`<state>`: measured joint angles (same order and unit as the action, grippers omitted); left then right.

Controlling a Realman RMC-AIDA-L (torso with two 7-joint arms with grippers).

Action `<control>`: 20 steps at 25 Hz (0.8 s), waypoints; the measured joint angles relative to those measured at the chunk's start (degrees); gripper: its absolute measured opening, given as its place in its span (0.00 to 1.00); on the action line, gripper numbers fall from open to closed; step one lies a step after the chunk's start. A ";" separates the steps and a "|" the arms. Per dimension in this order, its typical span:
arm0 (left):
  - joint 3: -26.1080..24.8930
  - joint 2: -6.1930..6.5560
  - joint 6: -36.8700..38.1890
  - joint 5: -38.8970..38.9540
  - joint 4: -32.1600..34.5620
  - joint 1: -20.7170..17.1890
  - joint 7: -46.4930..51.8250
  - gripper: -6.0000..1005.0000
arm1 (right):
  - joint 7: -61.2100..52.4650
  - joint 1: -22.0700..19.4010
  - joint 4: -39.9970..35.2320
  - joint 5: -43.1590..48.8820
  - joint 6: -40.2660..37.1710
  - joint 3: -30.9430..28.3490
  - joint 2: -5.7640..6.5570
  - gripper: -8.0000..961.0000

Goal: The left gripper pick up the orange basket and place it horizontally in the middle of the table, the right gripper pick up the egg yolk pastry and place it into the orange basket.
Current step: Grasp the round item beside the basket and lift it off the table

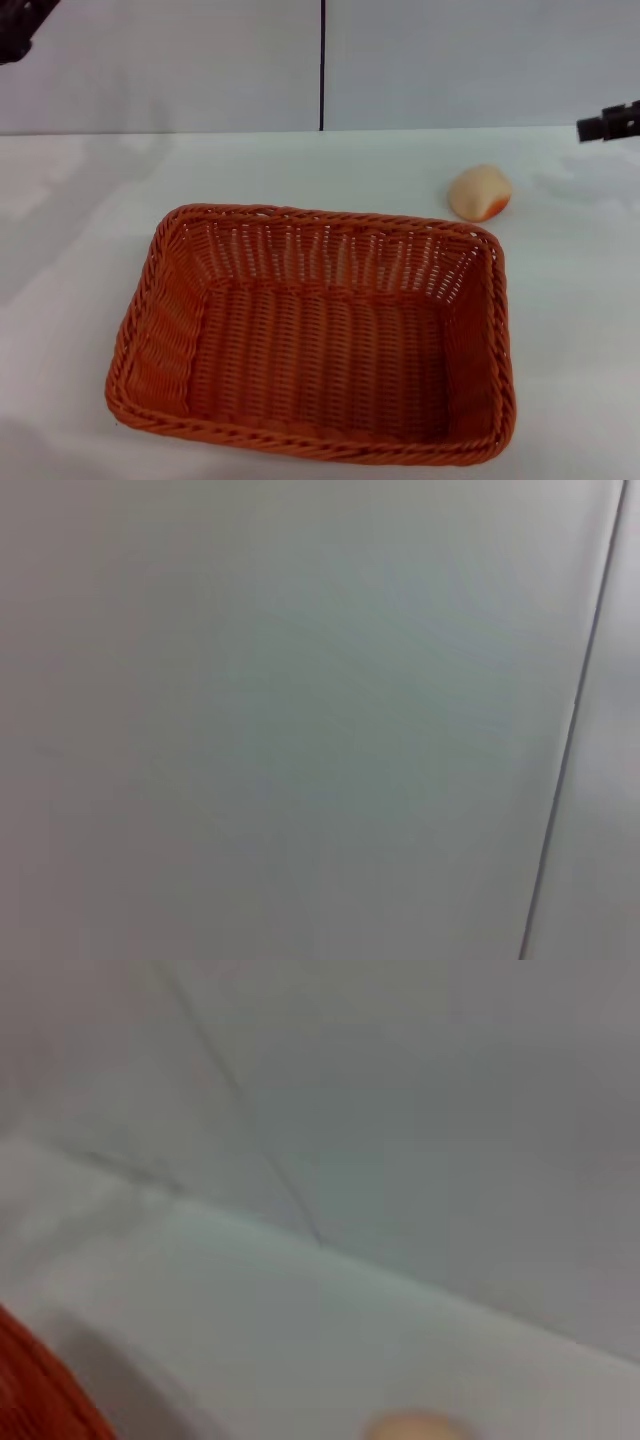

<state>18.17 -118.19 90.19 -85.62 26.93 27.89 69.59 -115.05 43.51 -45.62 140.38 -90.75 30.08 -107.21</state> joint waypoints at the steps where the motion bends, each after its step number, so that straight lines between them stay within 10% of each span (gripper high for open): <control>1: 0.00 0.00 0.00 0.00 0.00 0.00 0.00 0.52 | -0.29 0.97 -0.16 1.62 0.76 1.47 -0.22 0.64; 10: 0.01 0.01 0.73 2.27 -7.04 1.33 -4.69 0.65 | -4.72 4.24 -0.30 6.96 13.83 17.72 -4.83 0.64; 20: 0.01 0.03 0.48 2.16 -9.56 0.88 -4.91 0.73 | -4.74 5.60 -0.07 9.18 17.39 18.77 -8.87 0.64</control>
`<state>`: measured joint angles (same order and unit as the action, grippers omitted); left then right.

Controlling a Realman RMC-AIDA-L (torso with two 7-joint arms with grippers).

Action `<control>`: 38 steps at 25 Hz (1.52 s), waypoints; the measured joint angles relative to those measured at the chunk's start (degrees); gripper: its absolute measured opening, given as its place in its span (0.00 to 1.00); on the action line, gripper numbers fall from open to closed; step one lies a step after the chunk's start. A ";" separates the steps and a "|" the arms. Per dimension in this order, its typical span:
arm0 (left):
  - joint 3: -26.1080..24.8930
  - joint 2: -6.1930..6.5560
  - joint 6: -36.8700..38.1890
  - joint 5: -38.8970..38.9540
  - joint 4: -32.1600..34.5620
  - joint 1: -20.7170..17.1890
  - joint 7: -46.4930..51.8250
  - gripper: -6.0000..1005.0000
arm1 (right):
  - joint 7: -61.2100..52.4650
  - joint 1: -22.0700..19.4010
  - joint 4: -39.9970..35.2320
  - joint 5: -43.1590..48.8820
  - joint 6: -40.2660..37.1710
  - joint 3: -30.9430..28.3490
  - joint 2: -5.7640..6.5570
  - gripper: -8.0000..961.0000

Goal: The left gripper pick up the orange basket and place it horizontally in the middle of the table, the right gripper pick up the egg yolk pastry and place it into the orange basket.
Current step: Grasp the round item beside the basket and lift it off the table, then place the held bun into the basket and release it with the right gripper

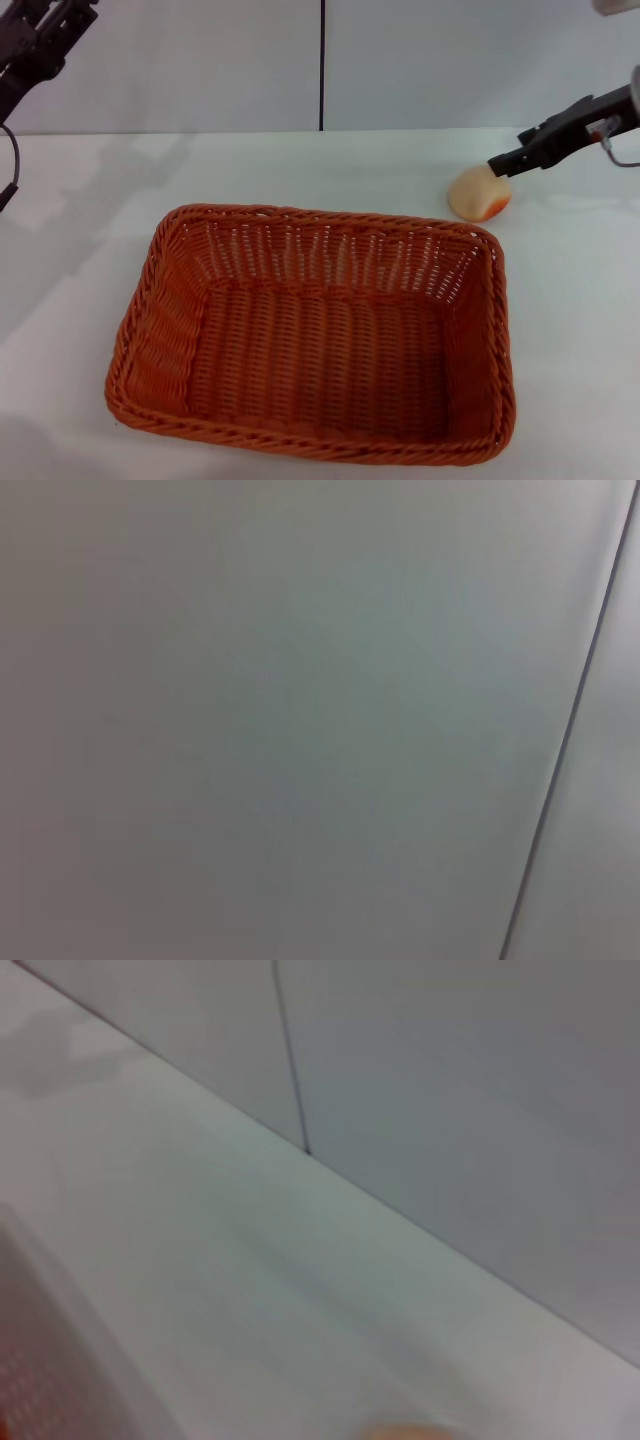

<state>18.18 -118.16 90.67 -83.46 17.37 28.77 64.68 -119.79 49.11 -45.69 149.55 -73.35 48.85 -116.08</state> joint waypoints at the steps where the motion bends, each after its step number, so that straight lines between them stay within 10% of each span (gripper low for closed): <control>1: 0.00 0.02 0.02 0.00 -0.16 0.00 0.00 0.73 | 0.00 0.00 0.00 0.00 0.00 0.00 0.00 0.64; 19: -0.26 0.14 -0.45 0.06 -1.53 0.01 -0.05 0.72 | -0.14 1.43 6.46 1.08 4.78 5.64 -0.96 0.63; 28: -0.10 0.25 -0.49 -0.08 -1.65 -1.29 0.47 0.72 | 0.02 -0.44 4.10 1.44 5.03 5.58 -1.21 0.24; 35: -0.09 0.26 -0.24 0.01 -1.62 -1.86 0.58 0.72 | 1.26 -9.12 -10.38 -8.12 4.38 5.93 -2.69 0.21; 38: -0.06 0.24 -0.21 0.03 -1.52 -2.04 0.60 0.72 | 7.90 -15.66 -18.30 -26.12 0.06 5.52 -2.54 0.20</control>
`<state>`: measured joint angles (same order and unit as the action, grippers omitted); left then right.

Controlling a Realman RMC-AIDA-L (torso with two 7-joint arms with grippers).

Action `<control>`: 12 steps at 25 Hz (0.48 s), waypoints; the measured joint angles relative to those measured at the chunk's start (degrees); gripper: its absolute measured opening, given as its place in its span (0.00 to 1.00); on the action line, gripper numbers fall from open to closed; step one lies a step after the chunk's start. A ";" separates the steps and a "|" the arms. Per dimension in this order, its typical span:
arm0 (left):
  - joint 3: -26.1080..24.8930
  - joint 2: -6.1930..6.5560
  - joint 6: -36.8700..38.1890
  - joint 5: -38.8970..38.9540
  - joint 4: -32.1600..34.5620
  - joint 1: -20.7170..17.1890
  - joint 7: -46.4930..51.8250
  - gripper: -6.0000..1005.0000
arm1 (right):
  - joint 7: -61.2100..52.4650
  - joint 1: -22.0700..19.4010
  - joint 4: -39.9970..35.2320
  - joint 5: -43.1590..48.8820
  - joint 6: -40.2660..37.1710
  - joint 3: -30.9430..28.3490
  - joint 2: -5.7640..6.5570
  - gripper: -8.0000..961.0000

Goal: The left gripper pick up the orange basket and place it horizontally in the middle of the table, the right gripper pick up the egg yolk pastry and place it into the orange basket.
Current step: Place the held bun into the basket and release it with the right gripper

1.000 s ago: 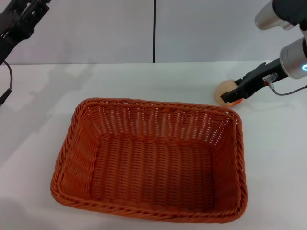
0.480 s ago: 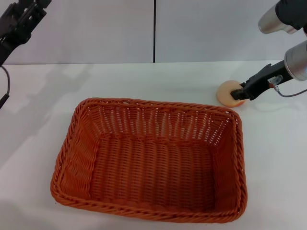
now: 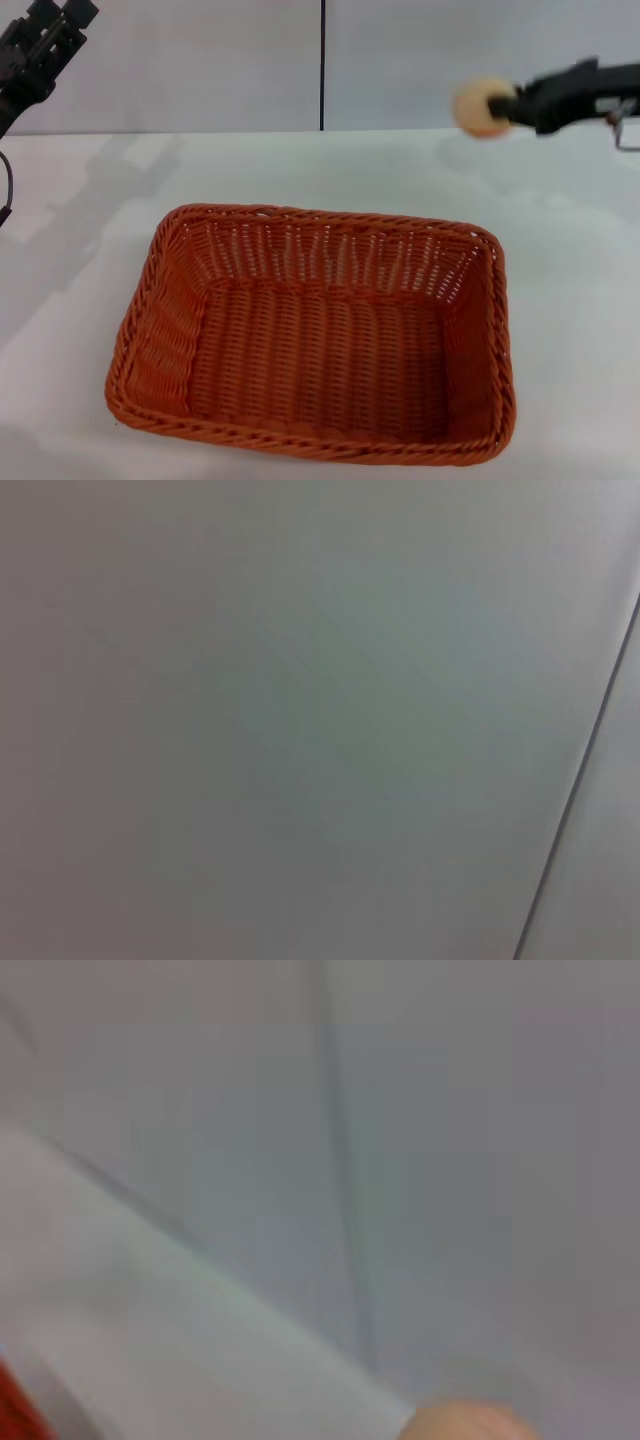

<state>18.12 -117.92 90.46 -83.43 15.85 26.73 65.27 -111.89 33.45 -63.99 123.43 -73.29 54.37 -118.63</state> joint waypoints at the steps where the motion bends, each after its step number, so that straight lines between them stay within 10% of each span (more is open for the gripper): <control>1: 0.00 0.00 0.01 0.01 0.03 -0.05 0.01 0.72 | 3.50 -1.76 -1.07 -6.42 -2.11 -0.49 0.11 0.19; 7: -0.02 -0.03 -0.17 0.03 0.17 -0.10 0.03 0.72 | 22.70 -6.76 3.03 -40.77 -21.33 -1.66 1.12 0.14; 12: -0.01 -0.03 -0.26 0.03 0.33 0.25 0.03 0.72 | 25.07 -3.58 10.34 -43.00 -27.86 -0.53 1.25 0.10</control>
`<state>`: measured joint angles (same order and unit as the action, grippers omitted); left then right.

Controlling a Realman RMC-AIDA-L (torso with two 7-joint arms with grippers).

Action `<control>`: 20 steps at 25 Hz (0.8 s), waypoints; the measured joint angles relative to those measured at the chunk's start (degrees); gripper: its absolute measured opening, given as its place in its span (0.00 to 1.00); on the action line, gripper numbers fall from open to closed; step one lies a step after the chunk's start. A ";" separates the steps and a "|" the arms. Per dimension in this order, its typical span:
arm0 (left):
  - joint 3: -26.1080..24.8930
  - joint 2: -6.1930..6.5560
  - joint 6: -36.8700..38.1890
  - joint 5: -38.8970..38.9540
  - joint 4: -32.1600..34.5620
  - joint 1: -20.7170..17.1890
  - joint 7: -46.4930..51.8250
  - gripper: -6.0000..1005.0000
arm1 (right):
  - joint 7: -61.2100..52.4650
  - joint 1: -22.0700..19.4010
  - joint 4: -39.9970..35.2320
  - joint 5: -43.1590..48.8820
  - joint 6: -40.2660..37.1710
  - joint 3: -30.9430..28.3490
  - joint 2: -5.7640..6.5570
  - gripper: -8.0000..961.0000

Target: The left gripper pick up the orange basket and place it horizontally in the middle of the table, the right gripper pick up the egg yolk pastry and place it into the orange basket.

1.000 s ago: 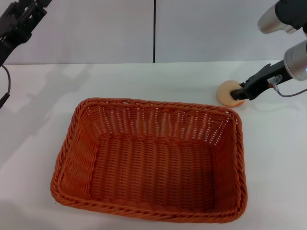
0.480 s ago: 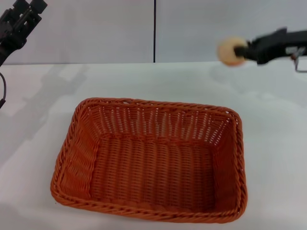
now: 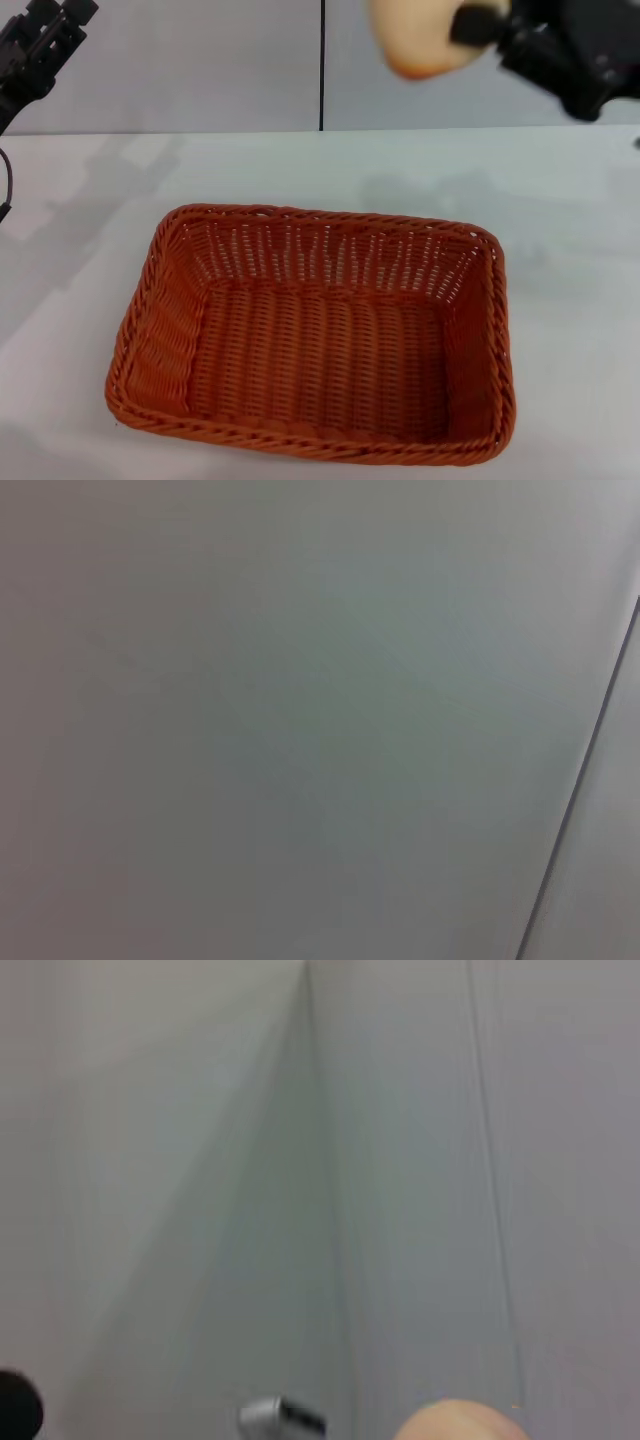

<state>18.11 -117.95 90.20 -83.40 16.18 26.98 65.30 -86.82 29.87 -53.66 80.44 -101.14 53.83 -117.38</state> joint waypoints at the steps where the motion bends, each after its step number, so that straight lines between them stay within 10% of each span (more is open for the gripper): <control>1: 0.00 0.01 -0.02 0.00 0.08 0.08 0.00 0.72 | 0.05 0.67 0.94 1.39 0.20 0.25 -0.05 0.09; 20: 0.00 0.22 -0.29 -0.33 0.87 -0.01 -0.04 0.72 | 1.50 2.57 5.84 8.16 7.02 -4.22 -0.94 0.51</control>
<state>18.11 -117.73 89.91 -83.72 17.05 26.98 65.26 -85.32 32.44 -47.82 88.60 -94.12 49.61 -118.31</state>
